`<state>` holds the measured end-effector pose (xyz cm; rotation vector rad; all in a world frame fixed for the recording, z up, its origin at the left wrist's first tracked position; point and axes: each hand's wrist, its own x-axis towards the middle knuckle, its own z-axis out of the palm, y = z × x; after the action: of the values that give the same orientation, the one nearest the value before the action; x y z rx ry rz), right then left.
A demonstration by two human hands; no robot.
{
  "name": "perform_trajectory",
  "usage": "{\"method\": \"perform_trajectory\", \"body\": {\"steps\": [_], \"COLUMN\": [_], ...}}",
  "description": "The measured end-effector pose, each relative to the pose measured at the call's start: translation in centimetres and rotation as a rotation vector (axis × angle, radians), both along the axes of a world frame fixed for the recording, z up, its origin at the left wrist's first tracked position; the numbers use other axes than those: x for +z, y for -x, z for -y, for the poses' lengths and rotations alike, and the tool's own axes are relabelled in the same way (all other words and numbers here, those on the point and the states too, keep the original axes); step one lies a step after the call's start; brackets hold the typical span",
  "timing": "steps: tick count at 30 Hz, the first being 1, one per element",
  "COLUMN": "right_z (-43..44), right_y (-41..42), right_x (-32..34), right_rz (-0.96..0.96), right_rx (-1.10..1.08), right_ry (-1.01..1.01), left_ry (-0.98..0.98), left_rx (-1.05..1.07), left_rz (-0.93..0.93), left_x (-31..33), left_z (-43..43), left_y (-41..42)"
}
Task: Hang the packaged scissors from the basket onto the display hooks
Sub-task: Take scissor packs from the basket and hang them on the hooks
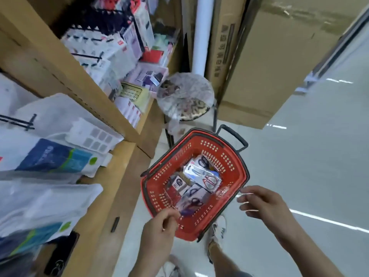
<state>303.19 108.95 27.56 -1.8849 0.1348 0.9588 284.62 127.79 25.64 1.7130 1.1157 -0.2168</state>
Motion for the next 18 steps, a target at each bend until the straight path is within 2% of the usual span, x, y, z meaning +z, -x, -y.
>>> {"method": "perform_trajectory", "body": {"steps": [5,9,13,16,18], "right_z": [-3.3,-6.6,-9.8,-12.3,-13.7], "right_y": [-3.2,-5.2,-7.7,-10.2,-11.6], "right_x": [-14.2,-27.4,-38.4,-44.7,-48.1], "right_rz": [-0.093,-0.081,0.052,0.147,0.171], "right_rx": [-0.073,-0.113,-0.043,0.074,0.078], "right_ry": [0.029,0.063,0.115,0.231,0.257], "left_ry": [0.023,-0.061,-0.174,-0.210,-0.224], "left_rx": [-0.062,-0.188,-0.313,-0.358,-0.399], "left_rz": [-0.122,-0.163,-0.196,-0.163,-0.153], "left_x": [-13.8,-27.8,-39.6,-45.1,-47.5], "left_z": [-1.7,-3.9,-6.7,-8.2,-8.9], "left_y": [-5.9,-10.4,-15.5,-19.3,-21.5]}}
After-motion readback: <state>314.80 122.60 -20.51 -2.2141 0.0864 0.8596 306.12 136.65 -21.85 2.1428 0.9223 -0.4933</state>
